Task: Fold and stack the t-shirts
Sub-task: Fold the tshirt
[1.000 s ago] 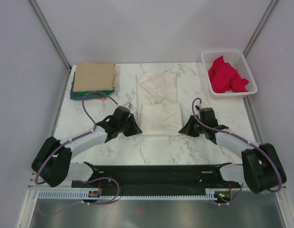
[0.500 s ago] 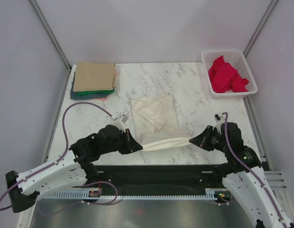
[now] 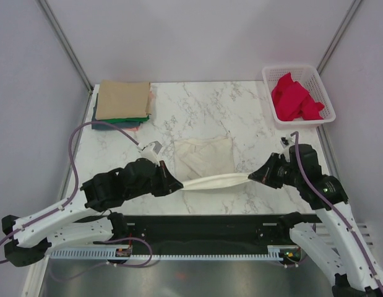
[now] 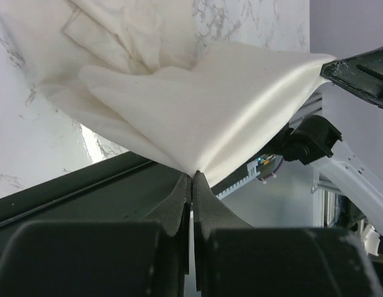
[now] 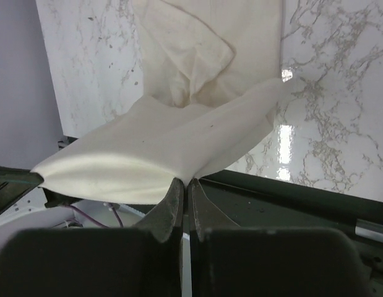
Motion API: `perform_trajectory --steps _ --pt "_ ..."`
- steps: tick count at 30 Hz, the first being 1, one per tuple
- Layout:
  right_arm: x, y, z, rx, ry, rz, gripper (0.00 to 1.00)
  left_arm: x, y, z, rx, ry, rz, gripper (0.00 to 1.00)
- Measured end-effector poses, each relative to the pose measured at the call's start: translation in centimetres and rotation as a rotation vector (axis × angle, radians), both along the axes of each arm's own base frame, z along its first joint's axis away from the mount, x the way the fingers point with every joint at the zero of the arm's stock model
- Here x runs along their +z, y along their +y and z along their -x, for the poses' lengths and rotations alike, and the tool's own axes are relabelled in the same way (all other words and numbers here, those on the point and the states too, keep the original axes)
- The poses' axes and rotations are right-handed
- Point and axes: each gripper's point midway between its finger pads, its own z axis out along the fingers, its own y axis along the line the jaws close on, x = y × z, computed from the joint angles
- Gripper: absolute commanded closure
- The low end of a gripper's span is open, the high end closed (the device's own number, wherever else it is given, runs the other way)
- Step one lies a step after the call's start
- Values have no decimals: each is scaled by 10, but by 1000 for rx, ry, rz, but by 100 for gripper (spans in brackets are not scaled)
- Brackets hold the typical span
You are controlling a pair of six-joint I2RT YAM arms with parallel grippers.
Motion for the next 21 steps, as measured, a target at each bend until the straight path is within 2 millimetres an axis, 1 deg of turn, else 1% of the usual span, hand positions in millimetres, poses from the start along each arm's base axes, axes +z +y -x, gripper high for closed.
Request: perform_trajectory --steps 4,7,10,16,21 --pt "-3 4 -28 -2 28 48 100 7 0 -19 45 -30 -79 98" --pt "-6 9 -49 5 40 71 100 4 6 -38 88 -38 -133 98" --pt "-9 15 -69 18 47 88 100 -1 16 -60 135 -34 -164 98" --pt "-11 27 -107 42 38 106 100 -6 32 -103 185 -18 -178 98" --pt "-21 34 -137 50 48 135 100 -16 36 -137 179 2 -217 98"
